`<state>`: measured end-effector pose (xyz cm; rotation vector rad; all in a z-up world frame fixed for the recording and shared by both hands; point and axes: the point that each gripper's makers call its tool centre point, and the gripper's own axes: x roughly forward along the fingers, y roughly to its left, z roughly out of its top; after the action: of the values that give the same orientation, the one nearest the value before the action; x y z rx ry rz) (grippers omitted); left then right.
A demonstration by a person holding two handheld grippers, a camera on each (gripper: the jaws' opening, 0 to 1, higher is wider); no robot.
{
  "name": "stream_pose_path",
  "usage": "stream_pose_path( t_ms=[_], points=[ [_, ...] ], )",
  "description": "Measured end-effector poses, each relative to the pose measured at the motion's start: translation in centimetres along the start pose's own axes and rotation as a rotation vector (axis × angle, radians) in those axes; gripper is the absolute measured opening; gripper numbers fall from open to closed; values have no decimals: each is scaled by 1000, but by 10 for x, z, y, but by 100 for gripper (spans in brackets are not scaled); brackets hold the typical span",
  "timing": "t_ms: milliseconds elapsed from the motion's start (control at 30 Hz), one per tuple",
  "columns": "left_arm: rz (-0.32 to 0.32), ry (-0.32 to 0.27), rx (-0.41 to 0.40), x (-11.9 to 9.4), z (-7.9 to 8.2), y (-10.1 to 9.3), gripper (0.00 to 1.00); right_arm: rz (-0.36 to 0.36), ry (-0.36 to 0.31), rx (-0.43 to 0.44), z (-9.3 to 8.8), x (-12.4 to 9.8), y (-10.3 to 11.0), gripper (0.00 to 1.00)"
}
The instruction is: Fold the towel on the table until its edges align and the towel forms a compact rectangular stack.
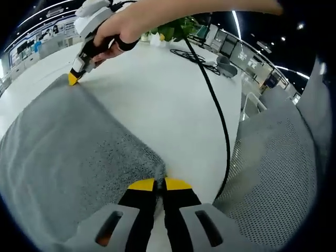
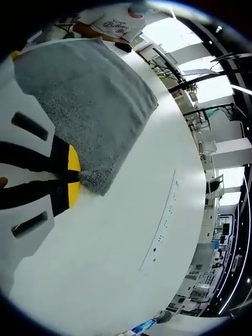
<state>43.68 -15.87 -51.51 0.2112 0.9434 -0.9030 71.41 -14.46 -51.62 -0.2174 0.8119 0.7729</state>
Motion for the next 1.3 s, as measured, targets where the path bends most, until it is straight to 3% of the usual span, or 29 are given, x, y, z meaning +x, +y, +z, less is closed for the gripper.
stream_pose_path(
  t_ms=[300,367,500,667,833,1033,1300],
  points=[
    [-104,35,111,24,18,-30,5,-49,12,35,-21,-27,-28,1],
    [-130,45,167,30,23,-38,5,-58,15,42,-27,-31,-36,1],
    [-159,51,207,41,32,-50,5,-73,26,22,-39,-45,-53,1],
    [-171,31,322,57,46,-70,5,-101,30,43,-53,-60,-74,1],
    [-184,21,346,70,58,-84,5,-126,35,59,-62,-70,-95,2],
    [-170,4,362,72,62,-87,5,-145,16,104,-69,-82,-99,6],
    [-155,-2,344,72,63,-87,5,-132,12,126,-67,-75,-100,4]
  ],
)
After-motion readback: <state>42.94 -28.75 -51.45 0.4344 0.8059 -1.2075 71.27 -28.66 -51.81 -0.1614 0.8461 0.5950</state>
